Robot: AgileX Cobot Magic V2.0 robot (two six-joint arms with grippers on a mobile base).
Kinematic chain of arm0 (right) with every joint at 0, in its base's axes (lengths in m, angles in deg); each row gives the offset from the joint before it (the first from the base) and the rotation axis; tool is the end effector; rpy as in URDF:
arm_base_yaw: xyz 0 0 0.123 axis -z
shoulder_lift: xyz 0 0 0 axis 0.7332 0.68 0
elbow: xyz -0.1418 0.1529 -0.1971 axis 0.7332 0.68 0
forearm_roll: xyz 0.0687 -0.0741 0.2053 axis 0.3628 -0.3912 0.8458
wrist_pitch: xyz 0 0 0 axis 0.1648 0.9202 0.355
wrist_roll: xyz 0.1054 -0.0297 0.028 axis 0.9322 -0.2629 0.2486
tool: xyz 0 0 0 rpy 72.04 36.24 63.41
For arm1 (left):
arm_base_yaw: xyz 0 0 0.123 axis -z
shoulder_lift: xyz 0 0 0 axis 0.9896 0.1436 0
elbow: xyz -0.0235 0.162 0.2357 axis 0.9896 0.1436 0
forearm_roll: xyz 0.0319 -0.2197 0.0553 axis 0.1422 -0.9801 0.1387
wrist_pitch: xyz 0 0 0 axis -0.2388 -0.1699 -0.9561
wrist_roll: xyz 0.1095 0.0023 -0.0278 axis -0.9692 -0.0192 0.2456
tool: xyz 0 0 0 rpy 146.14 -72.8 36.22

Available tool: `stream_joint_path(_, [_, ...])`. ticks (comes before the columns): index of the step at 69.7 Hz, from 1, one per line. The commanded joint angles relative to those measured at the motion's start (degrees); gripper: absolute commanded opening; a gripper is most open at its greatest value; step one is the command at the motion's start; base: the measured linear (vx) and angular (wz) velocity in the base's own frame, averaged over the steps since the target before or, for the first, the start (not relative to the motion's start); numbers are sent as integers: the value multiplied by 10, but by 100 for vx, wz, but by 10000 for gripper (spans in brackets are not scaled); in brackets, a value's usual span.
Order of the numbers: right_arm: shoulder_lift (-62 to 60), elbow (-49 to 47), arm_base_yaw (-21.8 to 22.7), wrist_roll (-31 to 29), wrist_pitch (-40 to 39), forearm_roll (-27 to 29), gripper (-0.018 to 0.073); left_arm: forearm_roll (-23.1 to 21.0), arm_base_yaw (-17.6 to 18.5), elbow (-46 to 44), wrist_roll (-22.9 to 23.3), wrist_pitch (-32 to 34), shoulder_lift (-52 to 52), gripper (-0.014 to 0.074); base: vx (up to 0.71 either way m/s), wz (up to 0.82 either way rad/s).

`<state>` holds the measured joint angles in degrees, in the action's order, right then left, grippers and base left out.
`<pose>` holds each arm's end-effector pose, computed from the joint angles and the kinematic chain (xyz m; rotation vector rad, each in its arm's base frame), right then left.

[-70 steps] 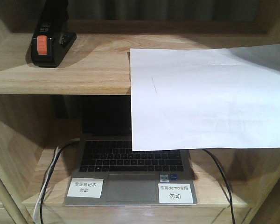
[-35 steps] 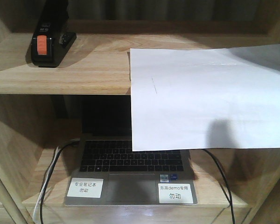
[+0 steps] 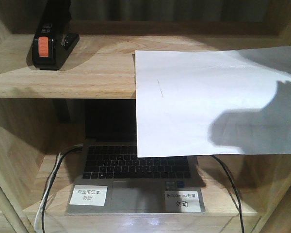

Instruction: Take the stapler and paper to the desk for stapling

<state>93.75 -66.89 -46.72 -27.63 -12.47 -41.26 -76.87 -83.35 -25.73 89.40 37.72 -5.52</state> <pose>0.1123 -0.0004 0.4696 0.0557 1.6747 0.0458 0.0873 -0.0005 0.4881 -0.0202 1.7133 -0.0144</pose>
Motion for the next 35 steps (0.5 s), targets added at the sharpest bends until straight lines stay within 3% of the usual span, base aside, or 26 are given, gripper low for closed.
stream_joint_path(1, [4, -14, 2, -2, -30, -4, 163, -2, 0, -11, -10, 11, 16, 183, 0, 0])
stream_joint_path(25, [4, -14, 2, -2, -28, -4, 724, -6, 0, -11, -10, 9, 19, 614, 0, 0])
stream_joint_path(35, [4, -14, 2, -4, -28, -4, 722, -6, 0, -11, -10, 11, 19, 731, 0, 0])
